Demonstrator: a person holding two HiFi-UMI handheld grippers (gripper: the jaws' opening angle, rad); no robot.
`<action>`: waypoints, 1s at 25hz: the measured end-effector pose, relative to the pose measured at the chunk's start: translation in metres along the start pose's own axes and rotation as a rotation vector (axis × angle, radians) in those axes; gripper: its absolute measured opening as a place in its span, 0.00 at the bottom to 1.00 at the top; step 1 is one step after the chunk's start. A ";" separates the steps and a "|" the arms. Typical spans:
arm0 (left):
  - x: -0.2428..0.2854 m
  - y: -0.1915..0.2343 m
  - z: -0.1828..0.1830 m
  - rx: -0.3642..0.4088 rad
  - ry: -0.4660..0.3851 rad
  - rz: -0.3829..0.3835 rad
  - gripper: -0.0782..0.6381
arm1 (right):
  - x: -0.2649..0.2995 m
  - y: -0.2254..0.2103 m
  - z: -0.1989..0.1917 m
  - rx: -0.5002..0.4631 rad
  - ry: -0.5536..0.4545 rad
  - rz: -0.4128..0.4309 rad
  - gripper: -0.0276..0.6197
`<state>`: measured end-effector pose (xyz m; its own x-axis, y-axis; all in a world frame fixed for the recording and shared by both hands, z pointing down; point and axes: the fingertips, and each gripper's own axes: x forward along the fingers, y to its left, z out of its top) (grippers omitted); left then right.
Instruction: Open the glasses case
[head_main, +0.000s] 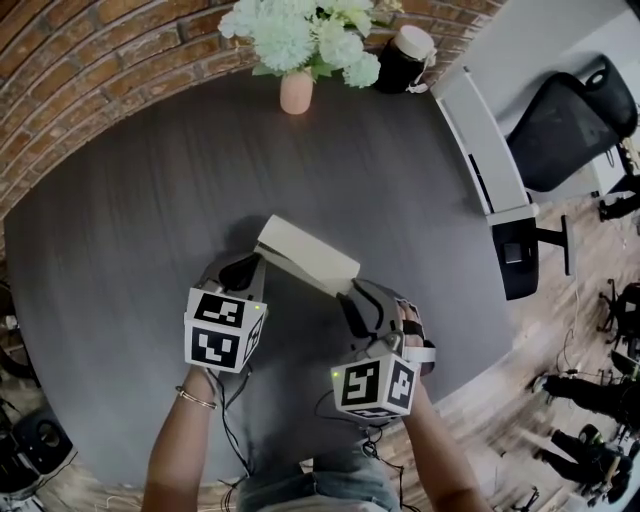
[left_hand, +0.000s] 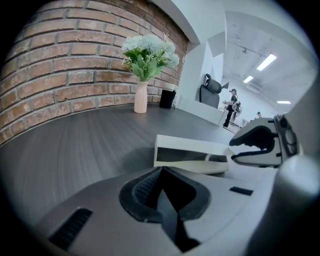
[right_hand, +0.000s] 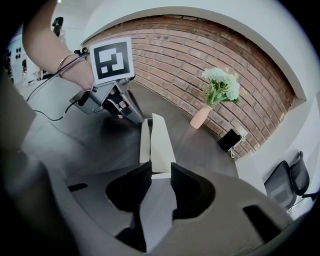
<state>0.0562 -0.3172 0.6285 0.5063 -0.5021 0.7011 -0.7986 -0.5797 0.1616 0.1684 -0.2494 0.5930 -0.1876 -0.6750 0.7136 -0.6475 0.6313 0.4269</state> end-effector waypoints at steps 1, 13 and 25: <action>0.000 0.000 0.000 -0.010 0.001 -0.004 0.10 | -0.001 -0.003 0.001 0.004 -0.002 -0.002 0.23; -0.002 0.001 0.001 -0.087 0.019 -0.017 0.10 | -0.004 -0.055 0.004 0.087 -0.043 -0.090 0.23; -0.036 0.006 0.018 -0.230 -0.123 0.050 0.10 | -0.032 -0.065 0.008 0.258 -0.103 -0.111 0.21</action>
<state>0.0390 -0.3145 0.5913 0.4891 -0.6089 0.6245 -0.8694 -0.3983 0.2925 0.2108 -0.2720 0.5384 -0.1707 -0.7777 0.6050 -0.8322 0.4426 0.3341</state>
